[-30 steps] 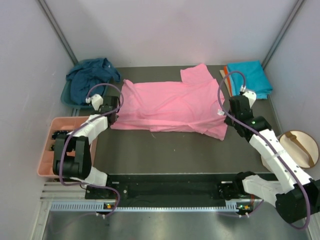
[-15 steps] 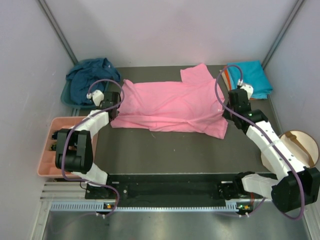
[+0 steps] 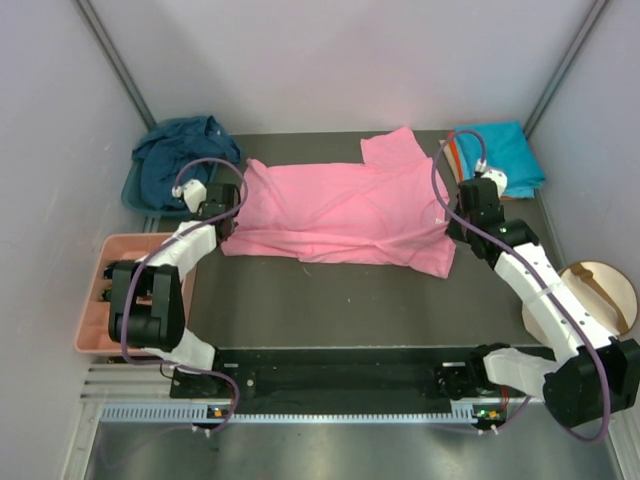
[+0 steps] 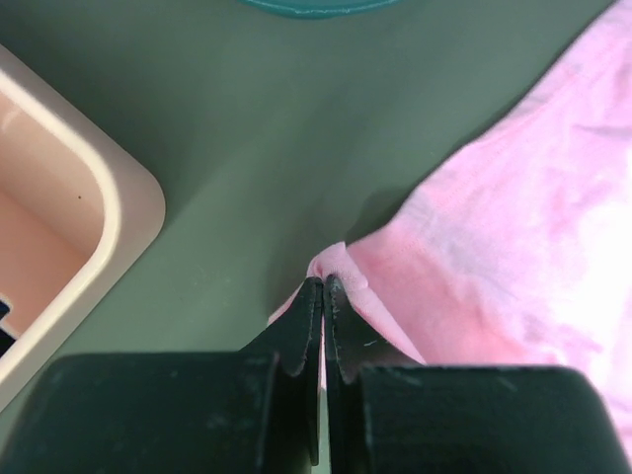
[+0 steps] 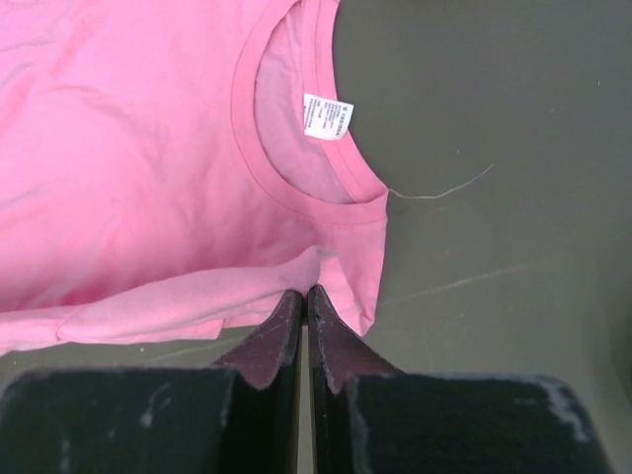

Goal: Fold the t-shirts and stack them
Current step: Fold the flattened tshirt in 1/3 of the way

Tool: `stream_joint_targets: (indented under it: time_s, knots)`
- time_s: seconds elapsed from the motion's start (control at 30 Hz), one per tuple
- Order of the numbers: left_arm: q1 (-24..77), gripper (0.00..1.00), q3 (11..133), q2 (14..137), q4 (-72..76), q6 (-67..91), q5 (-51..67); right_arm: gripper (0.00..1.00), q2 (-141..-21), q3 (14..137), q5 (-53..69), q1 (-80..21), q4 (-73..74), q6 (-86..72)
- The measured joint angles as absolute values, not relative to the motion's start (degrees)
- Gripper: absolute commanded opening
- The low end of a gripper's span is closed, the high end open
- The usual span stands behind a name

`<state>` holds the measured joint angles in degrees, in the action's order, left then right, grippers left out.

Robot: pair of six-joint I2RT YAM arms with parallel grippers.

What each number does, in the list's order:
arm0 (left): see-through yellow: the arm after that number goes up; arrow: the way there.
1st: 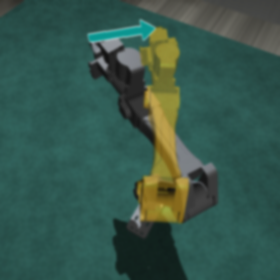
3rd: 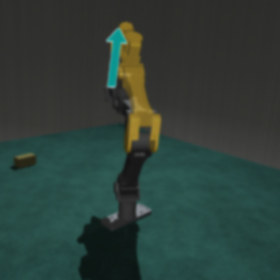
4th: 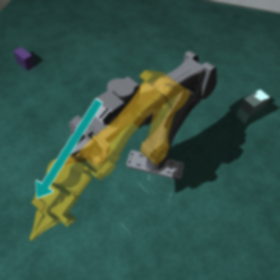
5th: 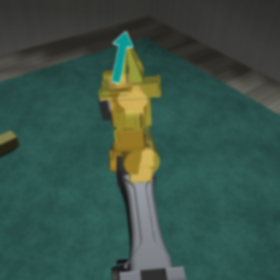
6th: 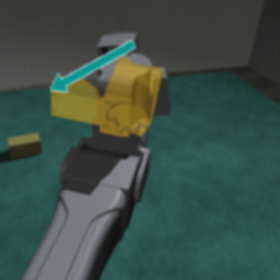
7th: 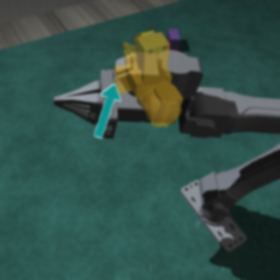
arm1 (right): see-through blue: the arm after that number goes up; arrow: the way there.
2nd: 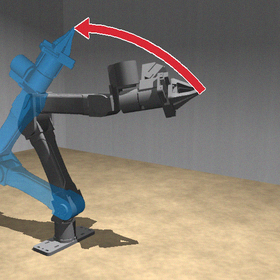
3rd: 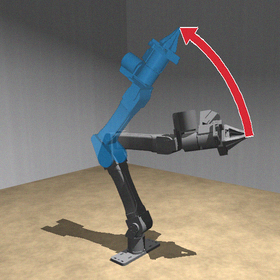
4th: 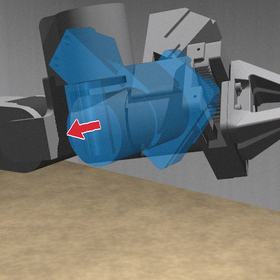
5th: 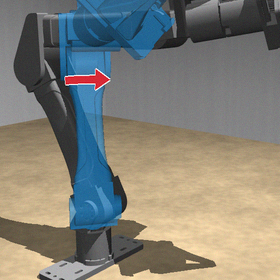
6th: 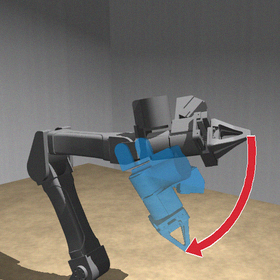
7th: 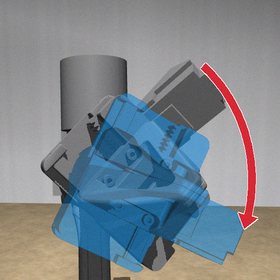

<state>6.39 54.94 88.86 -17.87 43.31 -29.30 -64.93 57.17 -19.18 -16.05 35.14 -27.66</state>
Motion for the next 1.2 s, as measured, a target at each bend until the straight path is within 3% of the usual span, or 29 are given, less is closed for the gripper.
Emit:
stream_joint_targets:
  time_s: [0.53,1.2]
  knots:
    - [6.1,0.00,43.4,66.8,-26.1,44.1,-23.3,0.00,-53.3,58.3,-11.8,-15.9,53.6,-30.3]
    - [6.1,0.00,36.9,60.5,-34.0,45.8,-15.4,0.00,-49.6,50.9,-1.0,-15.9,61.0,-33.3]
